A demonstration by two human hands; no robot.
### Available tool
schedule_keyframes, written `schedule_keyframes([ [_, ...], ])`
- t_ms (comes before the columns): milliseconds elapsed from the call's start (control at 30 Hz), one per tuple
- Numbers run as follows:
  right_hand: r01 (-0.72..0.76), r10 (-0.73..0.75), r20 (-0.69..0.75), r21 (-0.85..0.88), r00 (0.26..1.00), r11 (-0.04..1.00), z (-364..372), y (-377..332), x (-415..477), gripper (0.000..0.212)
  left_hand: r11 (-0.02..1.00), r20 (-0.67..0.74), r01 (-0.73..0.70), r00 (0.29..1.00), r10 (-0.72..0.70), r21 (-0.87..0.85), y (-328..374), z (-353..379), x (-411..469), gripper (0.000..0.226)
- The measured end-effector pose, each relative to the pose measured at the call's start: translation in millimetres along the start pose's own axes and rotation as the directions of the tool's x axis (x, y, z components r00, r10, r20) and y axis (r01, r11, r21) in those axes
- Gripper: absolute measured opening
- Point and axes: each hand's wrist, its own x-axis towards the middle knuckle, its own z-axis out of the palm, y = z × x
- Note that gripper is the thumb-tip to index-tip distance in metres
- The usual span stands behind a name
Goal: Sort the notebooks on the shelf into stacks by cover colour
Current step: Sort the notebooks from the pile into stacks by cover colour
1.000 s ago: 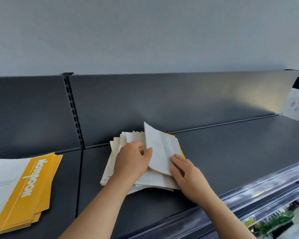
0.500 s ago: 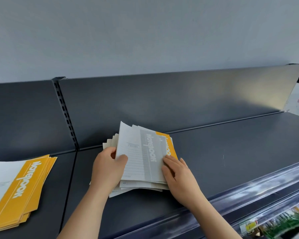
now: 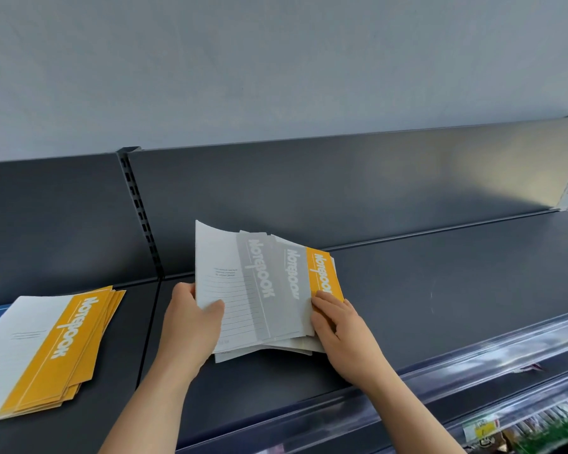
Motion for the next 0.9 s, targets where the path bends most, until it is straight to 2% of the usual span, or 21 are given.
schedule_keyframes([
  [133, 0.043, -0.044, 0.033, 0.028, 0.999, 0.999, -3, -1, -2, 0.032, 1.0, 0.047, 0.007, 0.999, -0.007, -0.007, -2, -1, -7, 0.02],
  [300, -0.041, 0.019, 0.073, 0.317, 0.997, 0.948, -6, -3, -6, 0.032, 1.0, 0.065, 0.005, 0.998, -0.003, -0.022, -5, -6, -14, 0.021],
  [400, -0.037, 0.008, 0.076, 0.385, 0.997, 0.922, -9, -7, -6, 0.038, 1.0, 0.06, -0.012, 0.998, 0.012, -0.009, -4, -7, -18, 0.026],
  [533, -0.109, 0.085, 0.068, 0.549, 0.994, 0.829, -12, -12, -2, 0.034, 0.998, 0.054, -0.046, 0.997, 0.048, -0.036, 0, -8, -21, 0.031],
  [633, -0.147, 0.133, 0.068, 0.603, 0.989, 0.784, -11, -13, 1, 0.039, 0.995, 0.083, -0.073, 0.993, 0.079, -0.069, 2, -11, -23, 0.031],
  [767, -0.147, 0.238, -0.032, 0.706, 0.971, 0.693, -18, -11, 7, 0.032, 0.991, 0.049, -0.095, 0.994, 0.1, -0.09, 4, -17, -24, 0.031],
  [900, -0.166, 0.264, -0.019, 0.734, 0.964, 0.658, -24, -6, 12, 0.028, 0.988, 0.02, -0.064, 0.998, 0.067, -0.142, 2, -22, -22, 0.029],
])
